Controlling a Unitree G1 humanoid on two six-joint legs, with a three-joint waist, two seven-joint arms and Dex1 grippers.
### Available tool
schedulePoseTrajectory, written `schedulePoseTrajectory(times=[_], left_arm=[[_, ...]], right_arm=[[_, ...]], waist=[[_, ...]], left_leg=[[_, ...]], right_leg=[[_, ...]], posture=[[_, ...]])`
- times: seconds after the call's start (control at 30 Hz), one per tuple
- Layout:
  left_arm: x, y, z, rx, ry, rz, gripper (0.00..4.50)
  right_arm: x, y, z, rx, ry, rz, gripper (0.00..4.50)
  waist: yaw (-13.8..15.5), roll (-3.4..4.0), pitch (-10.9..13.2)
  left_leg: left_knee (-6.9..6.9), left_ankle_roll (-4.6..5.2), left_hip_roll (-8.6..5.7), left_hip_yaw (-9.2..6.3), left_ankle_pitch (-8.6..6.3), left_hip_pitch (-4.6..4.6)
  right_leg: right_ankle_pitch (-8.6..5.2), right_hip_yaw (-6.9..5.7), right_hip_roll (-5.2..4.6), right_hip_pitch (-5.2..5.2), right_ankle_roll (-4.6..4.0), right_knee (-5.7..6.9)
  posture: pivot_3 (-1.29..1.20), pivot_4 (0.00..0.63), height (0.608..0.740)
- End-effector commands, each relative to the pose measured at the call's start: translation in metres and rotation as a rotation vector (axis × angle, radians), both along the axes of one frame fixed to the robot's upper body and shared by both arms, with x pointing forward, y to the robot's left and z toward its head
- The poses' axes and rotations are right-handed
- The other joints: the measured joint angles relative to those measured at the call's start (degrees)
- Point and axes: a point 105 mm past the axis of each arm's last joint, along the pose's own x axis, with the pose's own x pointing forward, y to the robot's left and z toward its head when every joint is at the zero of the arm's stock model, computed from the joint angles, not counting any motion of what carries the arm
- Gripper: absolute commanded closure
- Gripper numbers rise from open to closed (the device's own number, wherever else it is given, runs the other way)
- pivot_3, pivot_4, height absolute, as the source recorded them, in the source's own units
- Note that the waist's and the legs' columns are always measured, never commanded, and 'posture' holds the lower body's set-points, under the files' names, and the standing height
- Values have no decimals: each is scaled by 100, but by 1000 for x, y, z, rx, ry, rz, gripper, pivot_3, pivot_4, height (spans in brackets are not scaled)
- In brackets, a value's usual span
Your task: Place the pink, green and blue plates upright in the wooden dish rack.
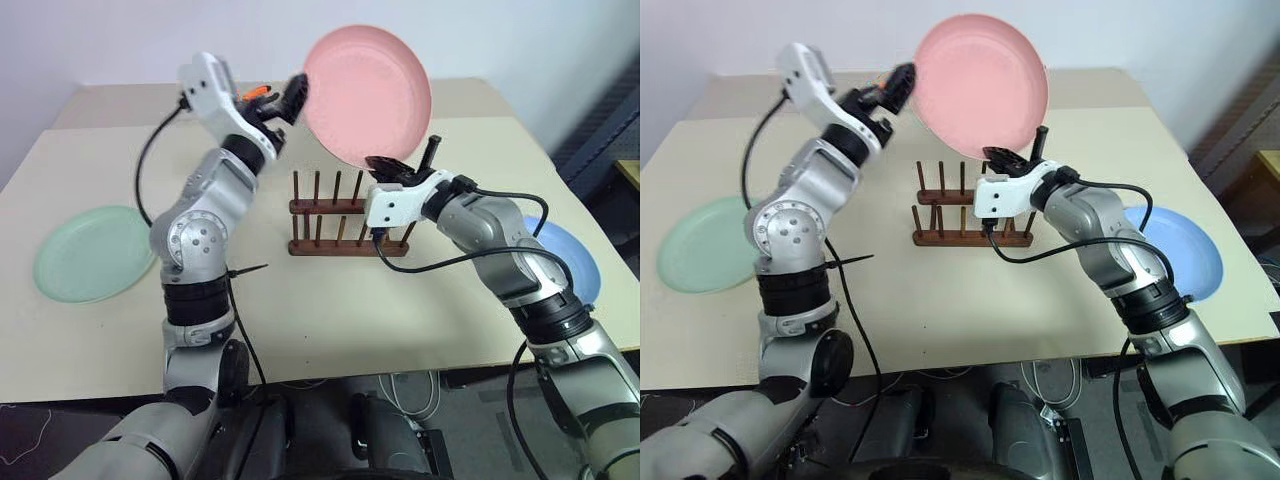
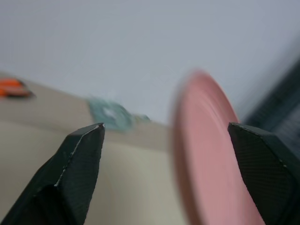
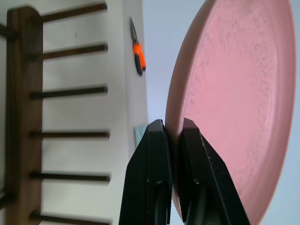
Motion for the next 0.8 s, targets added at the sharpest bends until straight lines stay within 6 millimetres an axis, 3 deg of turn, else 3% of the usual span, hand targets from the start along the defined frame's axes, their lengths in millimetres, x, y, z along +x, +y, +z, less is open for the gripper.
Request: schedulePoseTrajectory(times=[0.03, 0.13, 0.3, 0.53, 0.8], left_arm=[[-4, 13, -1, 277, -118, 92, 504], [-13, 10, -25, 490, -184, 22, 504], [-32, -4, -57, 593, -220, -170, 504], [-71, -33, -76, 563, -199, -524, 504], [-95, -44, -99, 630, -112, -714, 504]], right_arm=[[-20, -13, 47, 331, -3, 74, 4500], [-44, -17, 66, 770, 193, 251, 4500], [-76, -12, 64, 1134, 471, 451, 4500], [-85, -12, 38, 1248, 632, 404, 4500], [-80, -22, 12, 1292, 736, 321, 4500]], waist=[[-19, 2, 1], [-14, 4, 0], [34, 5, 0], [13, 13, 1], [-10, 19, 1]], left_leg=[[-2, 0, 0, 2, 0, 1], [-6, 0, 22, -3, 0, 1], [-5, 0, 26, -9, -2, 1], [-12, -1, 23, -4, -4, -3], [-10, 2, 22, -2, -3, -5]], right_leg=[[1, 0, 0, 0, 1, 0], [1, 0, -1, 0, 2, 1], [-8, -1, -16, 0, -19, 2], [-10, 1, -49, -14, -27, 1], [-10, 0, -28, -15, -27, 0]], posture=[[0, 150, 738], [0, 150, 738], [0, 150, 738], [0, 150, 738], [0, 150, 738]])
